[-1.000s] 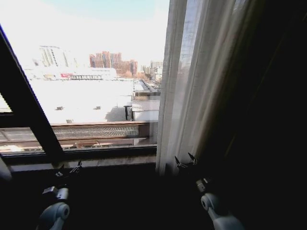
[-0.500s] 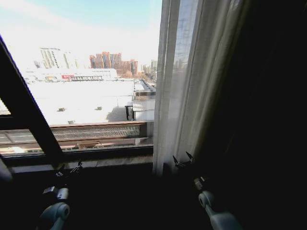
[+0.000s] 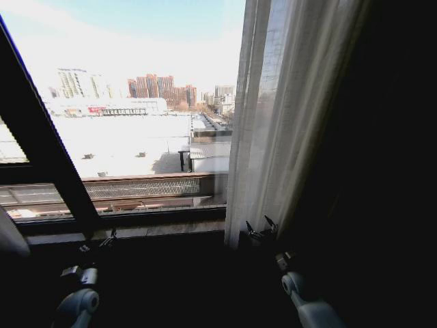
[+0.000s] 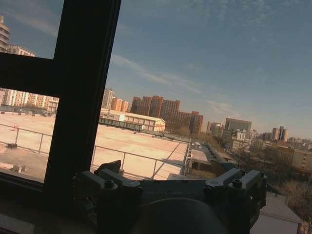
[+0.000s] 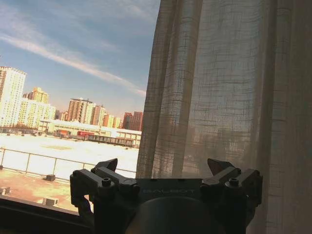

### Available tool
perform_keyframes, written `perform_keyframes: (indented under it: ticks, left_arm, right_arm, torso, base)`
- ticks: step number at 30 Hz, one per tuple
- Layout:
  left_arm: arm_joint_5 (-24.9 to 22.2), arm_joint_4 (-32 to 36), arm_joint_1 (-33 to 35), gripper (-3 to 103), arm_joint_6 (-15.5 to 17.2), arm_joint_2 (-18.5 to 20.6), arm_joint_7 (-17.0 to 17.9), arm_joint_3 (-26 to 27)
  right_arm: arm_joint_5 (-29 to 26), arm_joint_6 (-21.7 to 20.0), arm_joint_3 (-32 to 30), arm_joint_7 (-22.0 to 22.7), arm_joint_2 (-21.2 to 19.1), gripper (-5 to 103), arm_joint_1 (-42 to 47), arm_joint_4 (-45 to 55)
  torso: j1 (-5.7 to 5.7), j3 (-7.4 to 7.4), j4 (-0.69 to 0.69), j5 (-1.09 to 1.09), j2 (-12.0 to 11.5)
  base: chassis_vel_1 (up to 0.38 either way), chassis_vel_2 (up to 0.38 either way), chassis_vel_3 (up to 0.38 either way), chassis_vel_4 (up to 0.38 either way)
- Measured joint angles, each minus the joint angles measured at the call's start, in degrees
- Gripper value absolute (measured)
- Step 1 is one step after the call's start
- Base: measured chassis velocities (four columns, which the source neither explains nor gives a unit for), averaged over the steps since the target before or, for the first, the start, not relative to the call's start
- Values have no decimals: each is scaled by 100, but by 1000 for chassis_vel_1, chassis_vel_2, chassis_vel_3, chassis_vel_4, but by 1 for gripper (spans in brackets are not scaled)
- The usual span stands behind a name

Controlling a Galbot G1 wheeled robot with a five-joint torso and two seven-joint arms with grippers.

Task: Open the curtains by pulling them apart, changing their state from closed to fully open.

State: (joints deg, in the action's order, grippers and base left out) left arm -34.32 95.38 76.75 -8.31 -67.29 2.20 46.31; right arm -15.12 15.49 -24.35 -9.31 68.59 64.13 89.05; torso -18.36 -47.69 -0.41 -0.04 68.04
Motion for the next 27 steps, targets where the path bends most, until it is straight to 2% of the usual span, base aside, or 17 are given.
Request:
perform_keyframes:
  ticks: [4,7,18,27]
  left_arm:
    - [0,0,0,100,0,0,0,0]
    - [0,0,0,100,0,-1,0,-1]
    - [0,0,0,100,0,-1,-2,-3]
    - [0,0,0,100,0,-2,-3,-3]
  right_arm:
    - [359,-3,298,550,23,100,-469,-467]
    - [392,-3,445,657,53,100,-736,-779]
    - [229,42,920,695,290,100,-1669,-1639]
    - [281,61,1078,702,481,100,-2111,-2048]
  torso:
    - [-1,-1,-1,4,0]
    - [-1,-1,-3,8,-1]
    - [0,-1,1,4,0]
    - [-1,-1,-2,4,-1]
  base:
    - [18,18,-7,-16]
    - [0,0,0,0]
    - [0,0,0,0]
    - [0,0,0,0]
